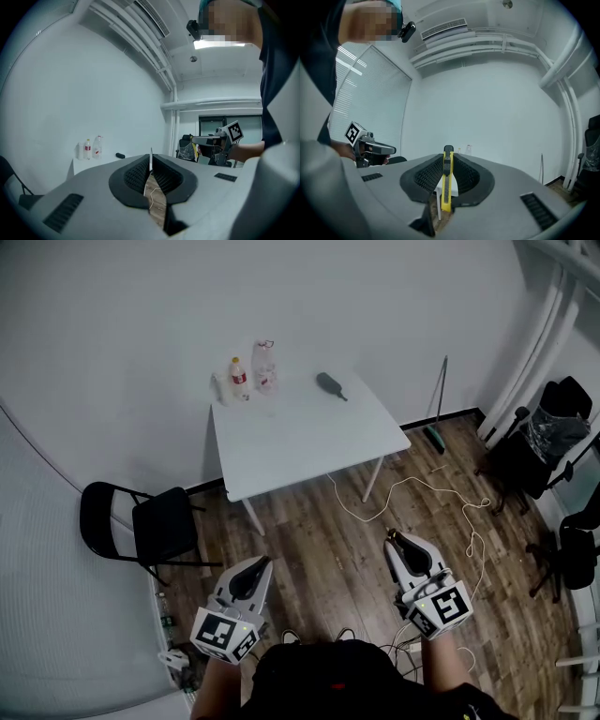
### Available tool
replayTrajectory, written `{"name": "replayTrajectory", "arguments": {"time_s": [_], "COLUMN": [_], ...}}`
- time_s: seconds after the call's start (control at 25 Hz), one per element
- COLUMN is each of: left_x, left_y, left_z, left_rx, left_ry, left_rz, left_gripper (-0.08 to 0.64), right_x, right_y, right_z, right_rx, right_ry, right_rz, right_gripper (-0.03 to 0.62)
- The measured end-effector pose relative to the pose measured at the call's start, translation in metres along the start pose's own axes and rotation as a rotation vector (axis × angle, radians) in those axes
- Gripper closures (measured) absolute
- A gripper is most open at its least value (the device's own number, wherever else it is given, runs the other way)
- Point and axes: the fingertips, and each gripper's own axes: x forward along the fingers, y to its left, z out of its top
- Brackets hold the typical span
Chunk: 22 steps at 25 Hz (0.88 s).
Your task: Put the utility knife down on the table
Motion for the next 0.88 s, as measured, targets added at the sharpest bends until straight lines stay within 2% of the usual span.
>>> {"name": "replayTrajectory", "arguments": {"time_s": [0.16, 0.32, 0.48, 0.64, 0.88], "left_x": [-0.022, -0.046, -0.059, -0.059, -0.034], "left_y": [0.021, 0.054, 0.077, 0.095, 0.125], "left_z": [-0.009, -0.023, -0.032, -0.033, -0.036], "left_rx": [-0.001, -0.006, -0.024, -0.039, -0.05], "left_ry": [0.009, 0.024, 0.042, 0.027, 0.04], "left_rz": [-0.014, -0.007, -0.008, -0.01, 0.005], "left_gripper": [0.525, 0.525, 0.525, 0.525, 0.525], "right_x": [0.017, 0.041, 0.061, 0.08, 0.121], "right_y": [0.027, 0.064, 0.085, 0.092, 0.072], "right_z": [-0.002, 0.0, -0.009, -0.016, -0.035], "right_rx": [0.01, 0.033, 0.036, 0.029, 0.002], "right_ry": [-0.004, -0.053, -0.03, -0.001, 0.066], "right_rz": [0.0, 0.027, 0.034, 0.04, 0.032], "right_gripper": [0.517, 0.517, 0.517, 0.517, 0.517]}}
